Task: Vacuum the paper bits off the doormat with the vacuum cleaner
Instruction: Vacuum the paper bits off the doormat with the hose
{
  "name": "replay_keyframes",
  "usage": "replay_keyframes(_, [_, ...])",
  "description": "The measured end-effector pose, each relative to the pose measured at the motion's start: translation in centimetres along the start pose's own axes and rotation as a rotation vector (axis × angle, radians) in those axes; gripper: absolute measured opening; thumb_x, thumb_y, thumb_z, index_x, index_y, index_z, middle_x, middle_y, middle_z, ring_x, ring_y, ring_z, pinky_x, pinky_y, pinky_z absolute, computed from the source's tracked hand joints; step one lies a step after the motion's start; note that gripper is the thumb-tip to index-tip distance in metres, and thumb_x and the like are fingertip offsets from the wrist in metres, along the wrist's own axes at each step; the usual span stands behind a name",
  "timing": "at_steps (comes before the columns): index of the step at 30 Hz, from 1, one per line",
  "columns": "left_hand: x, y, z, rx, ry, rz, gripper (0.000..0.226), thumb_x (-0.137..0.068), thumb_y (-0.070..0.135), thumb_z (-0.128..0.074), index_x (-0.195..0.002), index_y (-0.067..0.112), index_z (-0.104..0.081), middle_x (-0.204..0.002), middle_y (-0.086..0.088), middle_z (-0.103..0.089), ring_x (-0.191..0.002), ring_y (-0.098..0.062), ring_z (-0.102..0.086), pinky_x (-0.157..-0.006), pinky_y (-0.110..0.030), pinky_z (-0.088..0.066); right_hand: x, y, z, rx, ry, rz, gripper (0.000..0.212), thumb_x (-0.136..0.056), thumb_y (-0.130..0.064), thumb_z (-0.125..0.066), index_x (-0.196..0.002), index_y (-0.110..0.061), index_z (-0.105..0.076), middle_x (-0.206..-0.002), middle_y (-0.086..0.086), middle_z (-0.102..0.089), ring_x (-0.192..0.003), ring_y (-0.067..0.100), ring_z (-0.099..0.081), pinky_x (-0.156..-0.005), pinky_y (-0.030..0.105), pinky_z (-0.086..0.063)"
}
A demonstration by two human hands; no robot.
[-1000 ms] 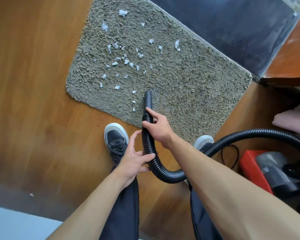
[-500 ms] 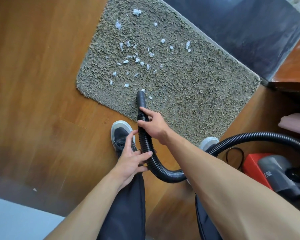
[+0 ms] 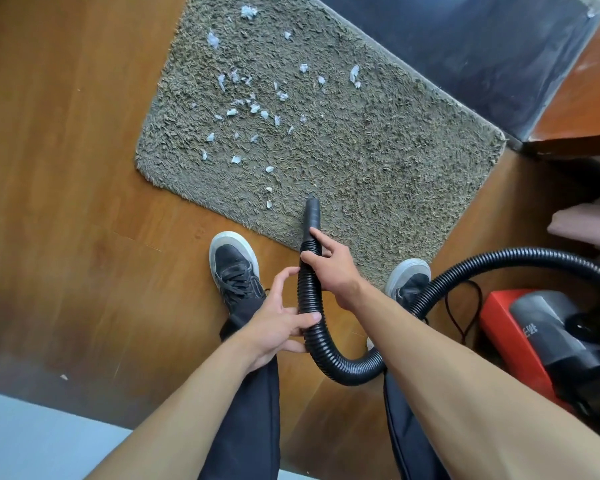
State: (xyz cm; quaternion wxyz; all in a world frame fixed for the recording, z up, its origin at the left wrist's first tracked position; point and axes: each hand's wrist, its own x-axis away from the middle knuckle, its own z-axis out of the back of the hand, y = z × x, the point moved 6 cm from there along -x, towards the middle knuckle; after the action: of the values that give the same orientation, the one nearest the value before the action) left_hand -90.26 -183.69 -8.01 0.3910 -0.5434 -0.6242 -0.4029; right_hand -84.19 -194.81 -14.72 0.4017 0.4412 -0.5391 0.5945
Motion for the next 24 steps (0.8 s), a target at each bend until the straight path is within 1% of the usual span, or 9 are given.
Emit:
replay_keyframes(2, [0.0, -0.6, -0.4, -0.009, -0.007, 0.012, 0.080, -0.091, -0.002, -0.066, -0.139, 0.050, -0.030, -0.099, -0.015, -0.070, -0.066, -0.012, -0.068, -0.091, -0.063, -0.053, 0.3, 0.9, 0.5, -0.022, 0.007, -0.010, 0.063, -0.091, -0.005, -0.062, -0.146, -0.029, -0.046, -0.105, 0.010, -0.062, -0.076, 0.018, -0.060, -0.066, 0.032, -0.056])
replay_keyframes(5, [0.0, -1.2, -0.4, -0.010, -0.001, 0.017, 0.080, -0.090, -0.001, -0.068, -0.137, 0.052, -0.032, -0.105, -0.018, -0.072, -0.085, -0.023, -0.072, -0.089, -0.062, -0.055, 0.4, 1.8, 0.7, -0.027, 0.013, -0.018, 0.063, -0.090, -0.007, -0.062, -0.146, -0.030, -0.046, -0.103, 0.010, -0.062, -0.077, 0.018, -0.061, -0.067, 0.034, -0.058])
replay_keyframes(8, [0.2, -1.6, 0.1, 0.013, 0.011, 0.013, 0.081, -0.089, -0.001, -0.069, -0.138, 0.052, -0.031, -0.106, -0.018, -0.073, -0.094, -0.029, -0.072, -0.089, -0.062, -0.055, 0.4, 1.8, 0.0, 0.000, 0.002, -0.021, 0.064, -0.090, -0.009, -0.063, -0.147, -0.031, -0.045, -0.106, 0.010, -0.063, -0.080, 0.019, -0.062, -0.074, 0.038, -0.059])
replay_keyframes(10, [0.4, -1.7, 0.7, 0.041, 0.020, 0.000, 0.081, -0.090, 0.000, -0.069, -0.138, 0.052, -0.030, -0.104, -0.017, -0.073, -0.094, -0.030, -0.071, -0.089, -0.062, -0.055, 0.4, 1.3, -0.8, 0.032, -0.022, -0.018, 0.065, -0.089, -0.009, -0.063, -0.148, -0.030, -0.044, -0.105, 0.009, -0.063, -0.080, 0.020, -0.063, -0.071, 0.035, -0.059])
replay_keyframes(12, [0.6, -1.6, 1.4, 0.071, 0.037, -0.022, 0.079, -0.090, 0.000, -0.068, -0.138, 0.051, -0.031, -0.102, -0.017, -0.072, -0.092, -0.031, -0.070, -0.089, -0.063, -0.054, 0.2, 0.5, -1.9, 0.067, -0.053, -0.010, 0.064, -0.090, -0.008, -0.063, -0.147, -0.029, -0.044, -0.097, 0.004, -0.063, -0.078, 0.019, -0.064, -0.063, 0.030, -0.057])
replay_keyframes(13, [0.7, -1.5, 1.8, 0.090, 0.045, -0.032, 0.079, -0.091, -0.001, -0.068, -0.138, 0.051, -0.032, -0.101, -0.017, -0.071, -0.090, -0.031, -0.070, -0.088, -0.063, -0.054, 0.1, 0.0, -2.4, 0.082, -0.065, -0.004, 0.064, -0.090, -0.008, -0.063, -0.147, -0.029, -0.044, -0.095, 0.002, -0.062, -0.079, 0.021, -0.065, -0.063, 0.032, -0.058])
replay_keyframes(16, [0.7, -1.1, 2.6, 0.131, 0.047, -0.040, 0.077, -0.090, -0.002, -0.067, -0.137, 0.050, -0.034, -0.103, -0.023, -0.069, -0.088, -0.033, -0.069, -0.082, -0.061, -0.057, -0.4, -0.6, -3.2, 0.119, -0.062, 0.005, 0.064, -0.088, -0.011, -0.065, -0.146, -0.030, -0.045, -0.095, -0.001, -0.063, -0.088, 0.027, -0.069, -0.077, 0.043, -0.061])
replay_keyframes(18, [0.7, -1.0, 2.7, 0.122, 0.034, -0.027, 0.077, -0.089, -0.001, -0.068, -0.136, 0.050, -0.035, -0.107, -0.025, -0.069, -0.090, -0.034, -0.069, -0.082, -0.062, -0.056, -0.3, -0.5, -3.1, 0.110, -0.065, -0.003, 0.065, -0.088, -0.010, -0.065, -0.146, -0.030, -0.045, -0.097, 0.001, -0.063, -0.086, 0.026, -0.069, -0.073, 0.041, -0.061])
replay_keyframes(24, [0.0, -1.2, 0.3, 0.068, 0.003, 0.023, 0.077, -0.091, 0.000, -0.067, -0.139, 0.049, -0.031, -0.103, -0.021, -0.071, -0.089, -0.031, -0.070, -0.087, -0.064, -0.054, 0.3, 0.3, -0.4, 0.054, -0.037, -0.027, 0.064, -0.091, -0.006, -0.061, -0.147, -0.030, -0.045, -0.093, 0.002, -0.062, -0.069, 0.015, -0.062, -0.052, 0.024, -0.053])
